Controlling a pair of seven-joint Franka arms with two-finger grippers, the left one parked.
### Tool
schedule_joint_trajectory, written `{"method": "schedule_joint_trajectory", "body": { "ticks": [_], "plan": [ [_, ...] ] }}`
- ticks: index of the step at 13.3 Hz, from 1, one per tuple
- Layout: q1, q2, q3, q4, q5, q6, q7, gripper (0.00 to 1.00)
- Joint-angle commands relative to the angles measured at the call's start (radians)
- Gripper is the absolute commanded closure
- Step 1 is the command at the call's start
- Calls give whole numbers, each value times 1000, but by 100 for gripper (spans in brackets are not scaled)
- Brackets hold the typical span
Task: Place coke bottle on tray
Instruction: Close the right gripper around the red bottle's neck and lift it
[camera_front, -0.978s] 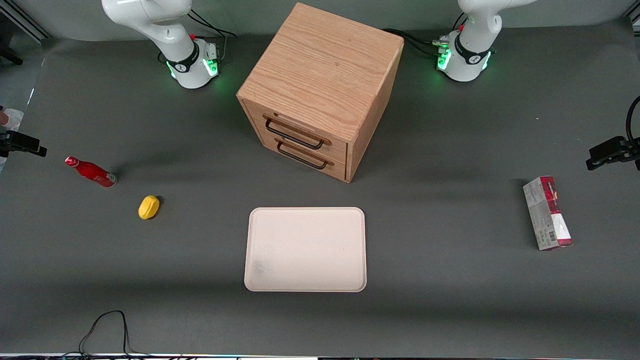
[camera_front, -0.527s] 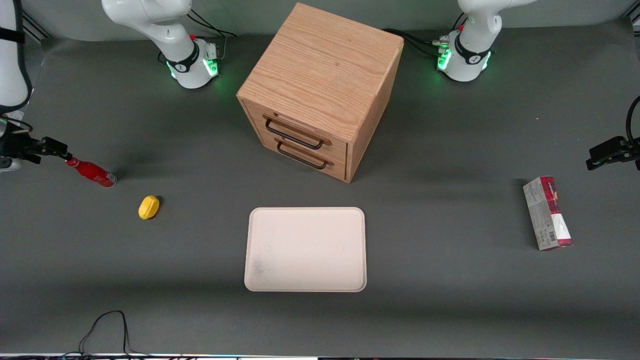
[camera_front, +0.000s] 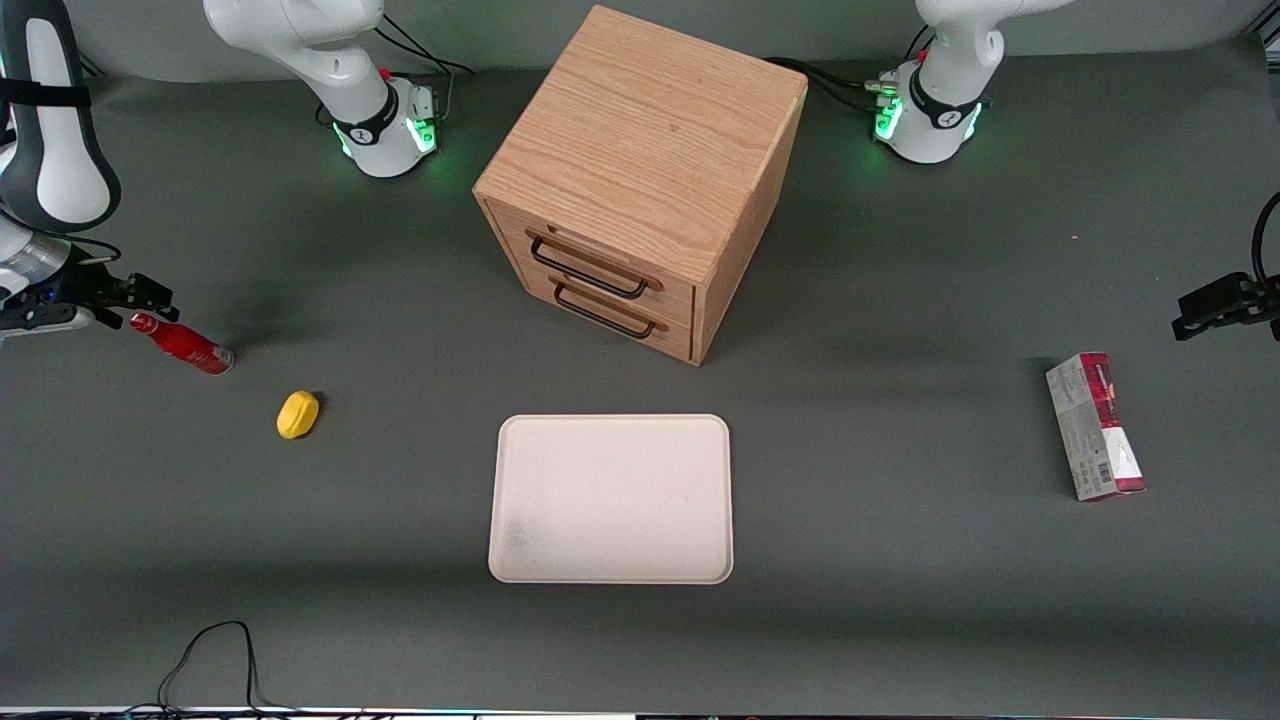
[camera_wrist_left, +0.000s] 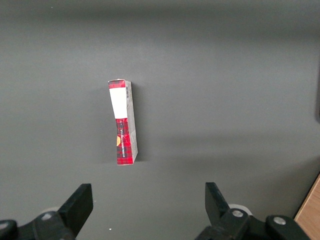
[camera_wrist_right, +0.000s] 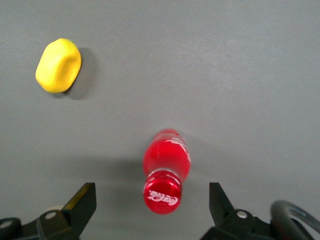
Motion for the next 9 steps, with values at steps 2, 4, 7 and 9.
{"method": "schedule_joint_trajectory", "body": {
  "ticks": [2,4,7,9],
  "plan": [
    [-8,46,-4,-1,66,62,-87,1],
    [-9,55,-2,-1,66,74,-98,12],
    [-9,63,-2,1,66,74,-98,75],
    [-9,69,3,1,66,76,-99,100]
  ]
}}
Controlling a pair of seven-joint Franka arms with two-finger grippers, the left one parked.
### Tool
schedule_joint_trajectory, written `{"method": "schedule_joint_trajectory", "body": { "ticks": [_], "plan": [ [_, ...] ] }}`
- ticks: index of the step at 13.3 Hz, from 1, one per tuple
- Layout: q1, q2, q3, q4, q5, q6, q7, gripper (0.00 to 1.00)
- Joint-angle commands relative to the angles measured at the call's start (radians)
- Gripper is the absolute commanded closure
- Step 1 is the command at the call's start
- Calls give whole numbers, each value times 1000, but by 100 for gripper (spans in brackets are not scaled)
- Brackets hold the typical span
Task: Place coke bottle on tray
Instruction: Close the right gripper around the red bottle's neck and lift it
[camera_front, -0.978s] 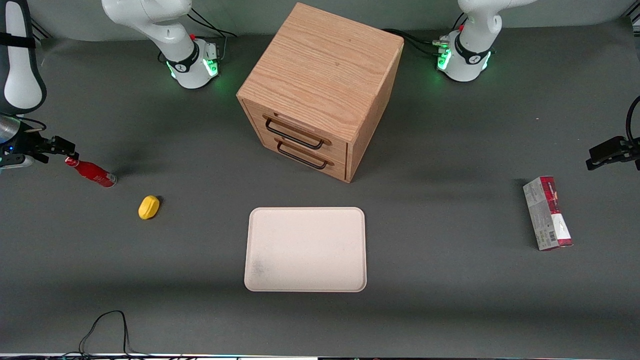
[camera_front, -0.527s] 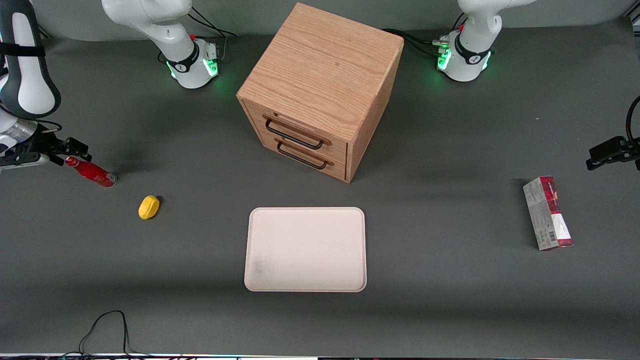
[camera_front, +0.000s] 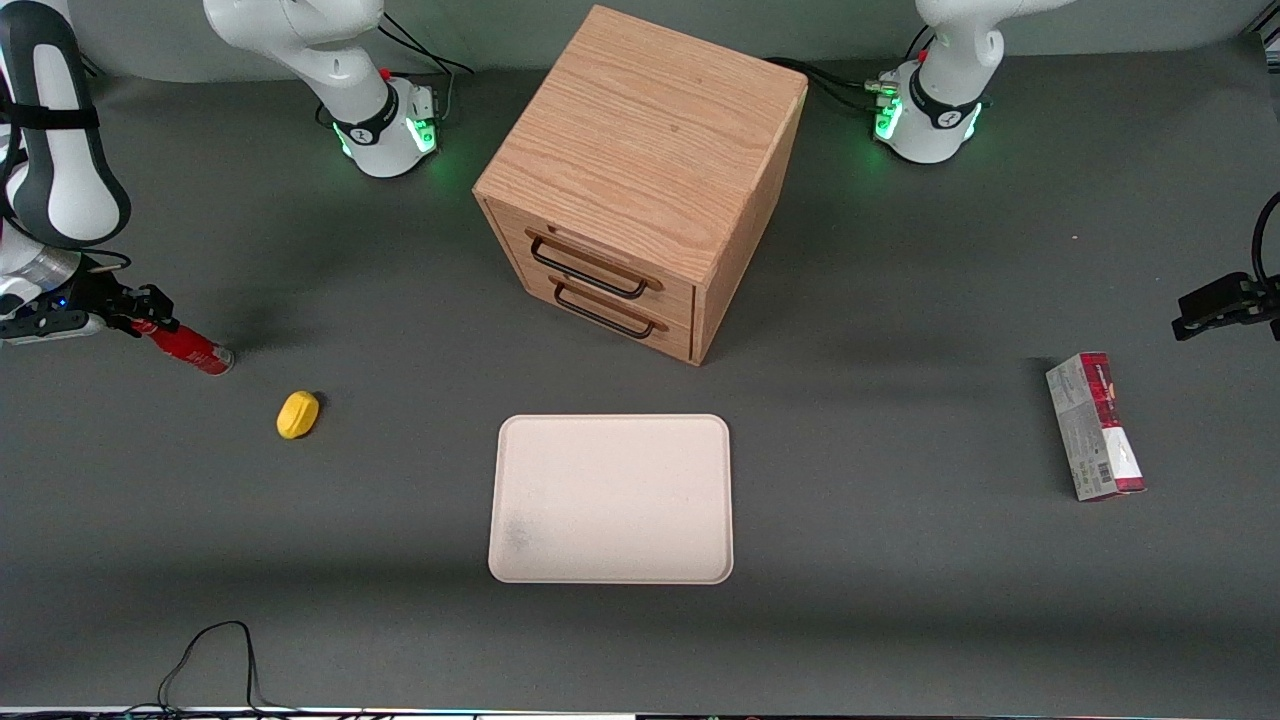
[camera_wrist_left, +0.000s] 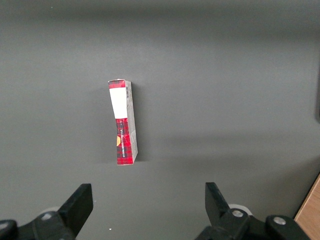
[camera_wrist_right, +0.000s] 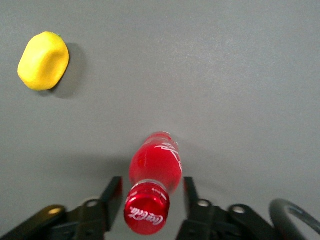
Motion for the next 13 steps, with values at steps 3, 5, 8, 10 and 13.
{"method": "schedule_joint_trajectory", "body": {
  "ticks": [3,5,8,10,13],
  "plan": [
    [-7,9,6,4,34,14,-34,100],
    [-7,7,10,17,34,9,-7,100],
    [-9,7,88,142,31,-104,116,100],
    [-10,21,148,287,27,-252,240,100],
    [-19,76,292,553,21,-472,494,100]
  ]
}}
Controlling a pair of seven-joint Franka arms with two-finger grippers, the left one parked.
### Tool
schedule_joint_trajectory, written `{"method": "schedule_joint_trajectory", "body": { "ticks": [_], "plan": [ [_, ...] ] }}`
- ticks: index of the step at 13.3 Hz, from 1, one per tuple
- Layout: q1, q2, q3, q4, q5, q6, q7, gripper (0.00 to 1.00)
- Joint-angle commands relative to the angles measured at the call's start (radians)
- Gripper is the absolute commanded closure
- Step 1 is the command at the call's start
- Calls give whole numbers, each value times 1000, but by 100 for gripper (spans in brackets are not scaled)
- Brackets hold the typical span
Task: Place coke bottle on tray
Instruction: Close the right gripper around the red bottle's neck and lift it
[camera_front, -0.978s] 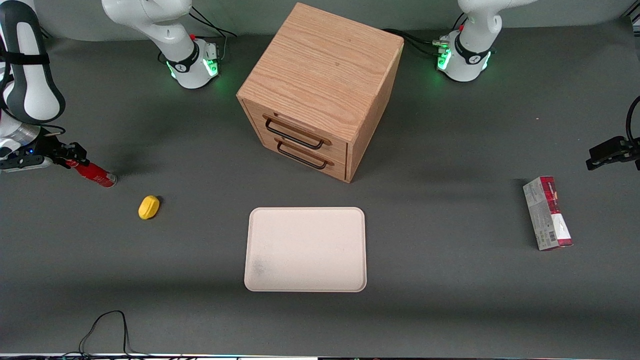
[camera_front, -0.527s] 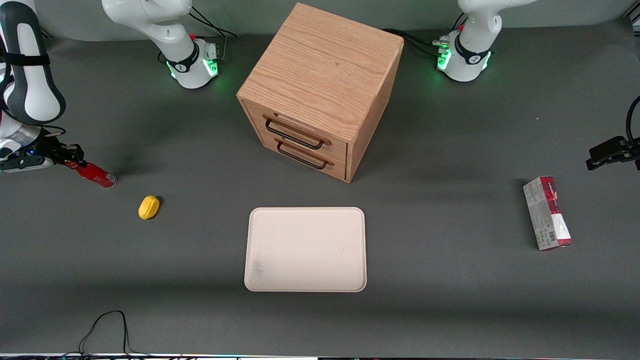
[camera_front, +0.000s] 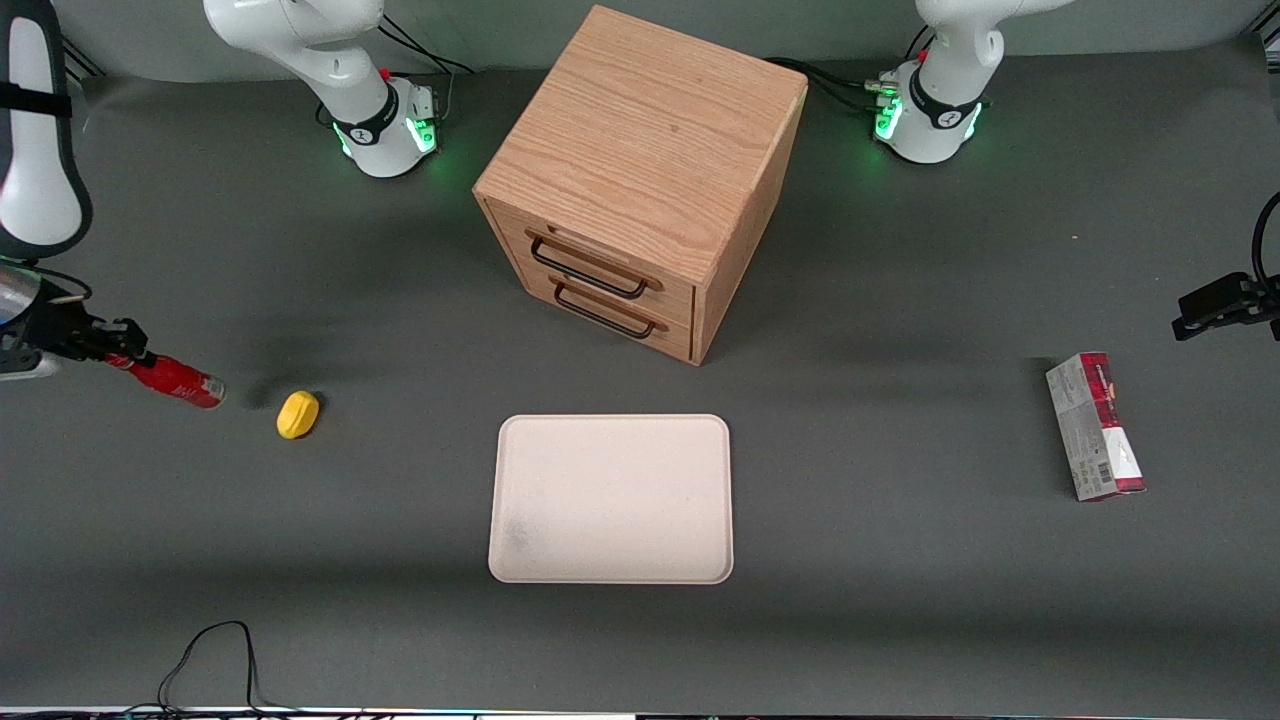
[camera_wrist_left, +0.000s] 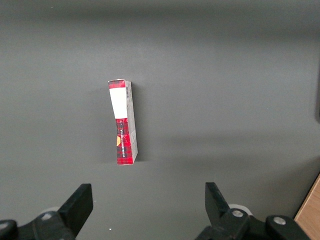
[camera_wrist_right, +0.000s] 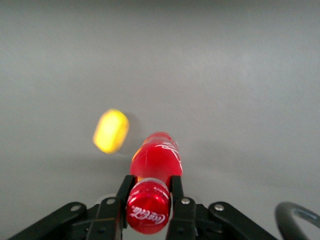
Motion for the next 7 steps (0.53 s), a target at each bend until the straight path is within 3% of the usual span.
{"method": "schedule_joint_trajectory", "body": {
  "ticks": [1,4,7],
  "plan": [
    [-20,96,135,304,14,-221,239,100],
    [-39,177,290,549,-14,-359,449,100],
    [-46,235,472,717,-124,-419,551,100]
  ]
}}
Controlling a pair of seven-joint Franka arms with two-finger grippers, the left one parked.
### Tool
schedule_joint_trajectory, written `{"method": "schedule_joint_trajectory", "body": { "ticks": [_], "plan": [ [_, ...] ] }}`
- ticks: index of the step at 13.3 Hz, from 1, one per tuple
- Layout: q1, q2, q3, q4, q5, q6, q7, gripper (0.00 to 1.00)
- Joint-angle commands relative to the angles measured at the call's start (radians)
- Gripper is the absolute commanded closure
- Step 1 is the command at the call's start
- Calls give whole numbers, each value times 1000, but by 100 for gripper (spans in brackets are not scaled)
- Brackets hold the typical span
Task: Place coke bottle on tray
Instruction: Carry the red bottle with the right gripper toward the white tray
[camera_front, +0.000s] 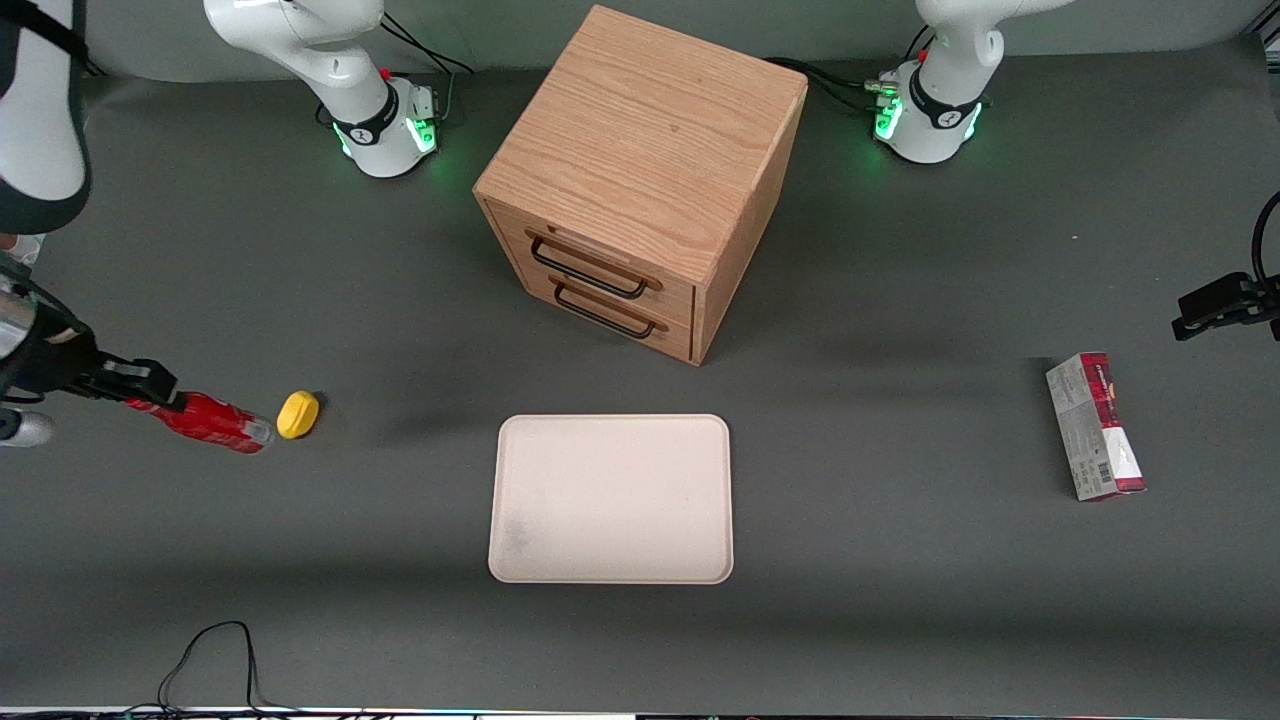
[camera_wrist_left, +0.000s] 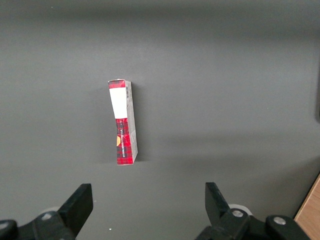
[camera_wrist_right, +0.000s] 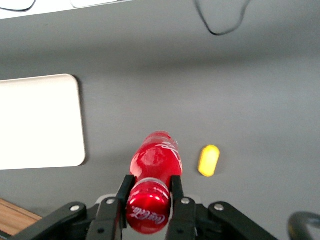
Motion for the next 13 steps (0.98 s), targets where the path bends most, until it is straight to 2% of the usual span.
{"method": "schedule_joint_trajectory", "body": {
  "ticks": [1,4,7,9,13],
  "plan": [
    [-30,103,152,224,-76,-73,119,100],
    [-30,177,284,330,-136,-71,213,100],
    [-13,307,364,401,-168,3,287,100],
    [24,398,393,399,-243,86,334,100],
    [78,574,398,402,-319,277,422,100]
  ]
}}
